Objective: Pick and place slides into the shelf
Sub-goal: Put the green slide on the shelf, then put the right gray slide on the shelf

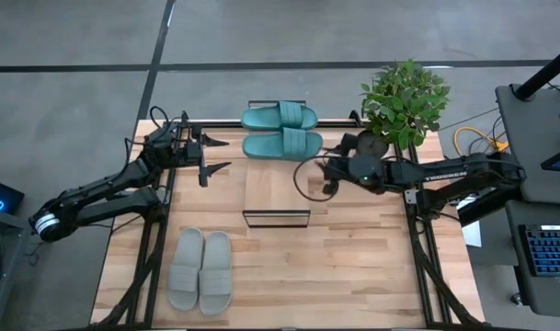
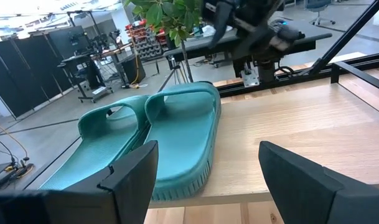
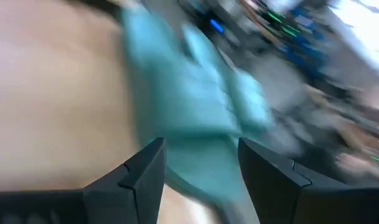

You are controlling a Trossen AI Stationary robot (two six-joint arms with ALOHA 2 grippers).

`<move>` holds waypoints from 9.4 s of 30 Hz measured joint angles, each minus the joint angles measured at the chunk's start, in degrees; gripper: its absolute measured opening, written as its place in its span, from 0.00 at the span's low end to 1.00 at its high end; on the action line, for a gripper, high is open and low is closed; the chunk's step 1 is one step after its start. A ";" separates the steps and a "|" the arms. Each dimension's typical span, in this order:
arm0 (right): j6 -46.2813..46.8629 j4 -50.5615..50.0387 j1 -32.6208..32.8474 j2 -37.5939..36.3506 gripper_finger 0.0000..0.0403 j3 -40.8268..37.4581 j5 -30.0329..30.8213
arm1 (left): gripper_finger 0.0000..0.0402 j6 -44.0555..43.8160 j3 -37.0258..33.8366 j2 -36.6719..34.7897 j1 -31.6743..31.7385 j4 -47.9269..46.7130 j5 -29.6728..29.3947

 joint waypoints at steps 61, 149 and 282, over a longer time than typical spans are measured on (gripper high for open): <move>4.29 -0.57 -6.19 11.85 0.02 3.89 -10.12 | 0.65 -0.22 0.00 0.00 0.00 -0.05 -0.01; 7.09 -8.46 9.94 14.85 0.14 26.70 -18.24 | 0.65 -0.33 -1.05 -0.04 -0.02 -0.01 0.00; 6.02 46.05 10.20 -11.98 0.08 -33.55 -15.17 | 0.65 -83.01 34.27 40.59 -80.59 -61.07 -34.48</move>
